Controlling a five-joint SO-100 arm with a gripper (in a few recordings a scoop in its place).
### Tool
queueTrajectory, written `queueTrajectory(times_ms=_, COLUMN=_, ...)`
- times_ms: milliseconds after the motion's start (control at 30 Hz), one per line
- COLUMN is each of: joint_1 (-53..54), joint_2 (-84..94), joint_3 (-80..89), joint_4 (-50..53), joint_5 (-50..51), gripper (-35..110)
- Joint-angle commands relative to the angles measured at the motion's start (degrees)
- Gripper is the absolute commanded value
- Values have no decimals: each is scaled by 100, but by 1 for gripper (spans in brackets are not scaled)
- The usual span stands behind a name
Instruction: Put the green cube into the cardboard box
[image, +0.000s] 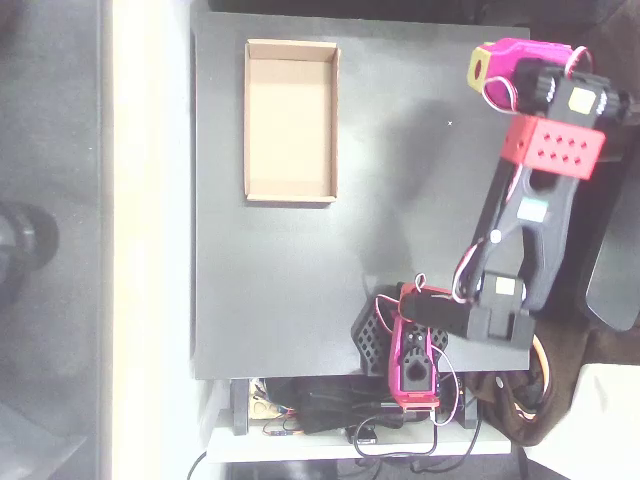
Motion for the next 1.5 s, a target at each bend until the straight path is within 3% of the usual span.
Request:
queueTrajectory(times_ms=0, joint_1=9, joint_2=756, joint_3=-44, joint_4=0, joint_5=53, gripper=4)
queueTrajectory(times_ms=500, joint_1=-2312, joint_2=1529, joint_3=-44, joint_4=-26, joint_5=53, gripper=4)
queueTrajectory(times_ms=933, joint_1=-4140, joint_2=1195, joint_3=44, joint_4=-26, joint_5=53, gripper=4)
queueTrajectory(times_ms=1467, joint_1=-4544, joint_2=-624, joint_3=35, joint_4=-26, joint_5=123, gripper=4)
